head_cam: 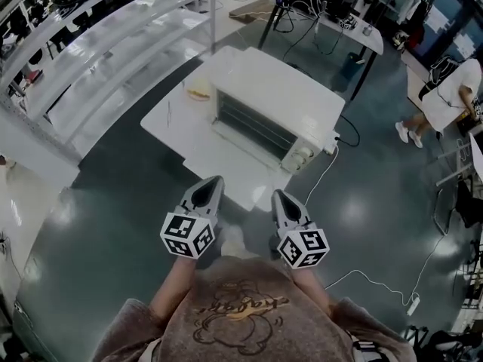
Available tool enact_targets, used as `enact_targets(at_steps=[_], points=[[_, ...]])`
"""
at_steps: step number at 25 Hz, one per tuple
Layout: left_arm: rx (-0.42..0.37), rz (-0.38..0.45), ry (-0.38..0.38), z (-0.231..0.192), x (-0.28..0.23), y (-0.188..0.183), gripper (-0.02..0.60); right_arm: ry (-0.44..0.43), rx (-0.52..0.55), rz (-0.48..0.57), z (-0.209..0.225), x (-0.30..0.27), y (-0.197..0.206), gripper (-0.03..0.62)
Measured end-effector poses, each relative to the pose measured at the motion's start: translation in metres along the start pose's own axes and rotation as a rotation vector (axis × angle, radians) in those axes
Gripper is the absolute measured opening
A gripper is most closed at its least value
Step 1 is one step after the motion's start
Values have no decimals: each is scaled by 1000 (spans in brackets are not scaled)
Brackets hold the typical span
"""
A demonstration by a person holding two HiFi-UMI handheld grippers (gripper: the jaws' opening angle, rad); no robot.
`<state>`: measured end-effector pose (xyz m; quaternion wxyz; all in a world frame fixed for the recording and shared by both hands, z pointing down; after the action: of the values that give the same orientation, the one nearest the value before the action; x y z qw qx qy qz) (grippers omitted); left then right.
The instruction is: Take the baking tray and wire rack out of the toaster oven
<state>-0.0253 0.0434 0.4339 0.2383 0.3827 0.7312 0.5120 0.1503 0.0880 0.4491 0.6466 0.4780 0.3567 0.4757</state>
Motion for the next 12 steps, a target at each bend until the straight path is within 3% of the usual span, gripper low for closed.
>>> enact_targets(at_steps=[12], points=[[24, 2, 21, -22, -77, -12, 0, 1, -17, -4, 38, -62, -10, -2]])
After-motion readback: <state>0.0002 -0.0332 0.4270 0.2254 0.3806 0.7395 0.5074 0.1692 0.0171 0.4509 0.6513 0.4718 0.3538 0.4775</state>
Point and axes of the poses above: the fingertips, and each gripper's own axes: x backward along the fingers, z to its right, y out of its underside, the point moved 3 cm from there along x, backward along the fingers, and after that the axes turned 11 degrees about z, right-handed, at the moved point
